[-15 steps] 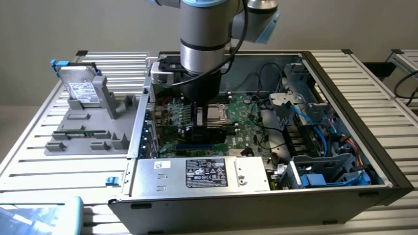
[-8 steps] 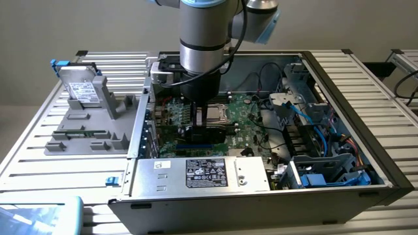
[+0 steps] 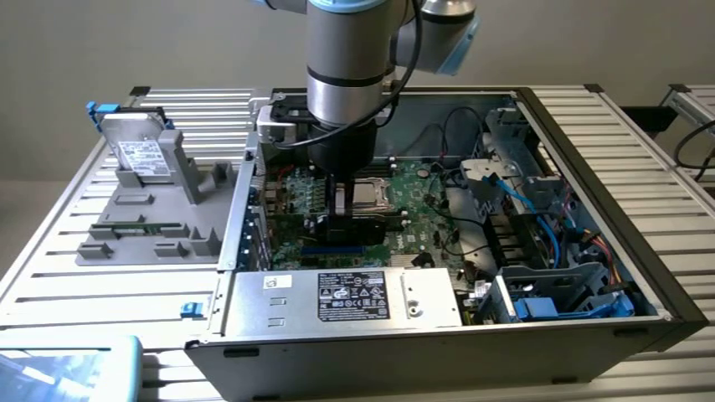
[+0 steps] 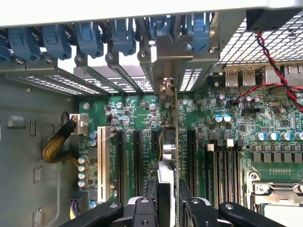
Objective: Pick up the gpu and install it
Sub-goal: 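Insert the gpu into the slot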
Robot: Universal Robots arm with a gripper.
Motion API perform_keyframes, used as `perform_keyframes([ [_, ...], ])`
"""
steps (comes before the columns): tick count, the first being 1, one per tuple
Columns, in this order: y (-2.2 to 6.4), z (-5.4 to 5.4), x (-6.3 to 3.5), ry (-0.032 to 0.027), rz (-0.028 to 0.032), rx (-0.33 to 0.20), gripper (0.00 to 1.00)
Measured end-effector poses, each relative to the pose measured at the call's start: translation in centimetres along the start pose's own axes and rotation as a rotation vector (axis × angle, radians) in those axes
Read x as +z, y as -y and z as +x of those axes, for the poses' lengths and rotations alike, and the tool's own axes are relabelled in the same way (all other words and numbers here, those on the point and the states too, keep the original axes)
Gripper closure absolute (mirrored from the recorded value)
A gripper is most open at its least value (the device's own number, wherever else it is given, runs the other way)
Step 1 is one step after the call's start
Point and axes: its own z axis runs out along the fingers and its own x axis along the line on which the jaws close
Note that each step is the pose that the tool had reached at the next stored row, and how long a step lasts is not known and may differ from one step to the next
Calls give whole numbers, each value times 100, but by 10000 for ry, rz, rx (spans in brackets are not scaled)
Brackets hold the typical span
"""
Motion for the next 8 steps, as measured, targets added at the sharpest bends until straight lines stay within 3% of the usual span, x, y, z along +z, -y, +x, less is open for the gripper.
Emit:
perform_keyframes([
  [8,-3,-8,1,2,2,0,72],
])
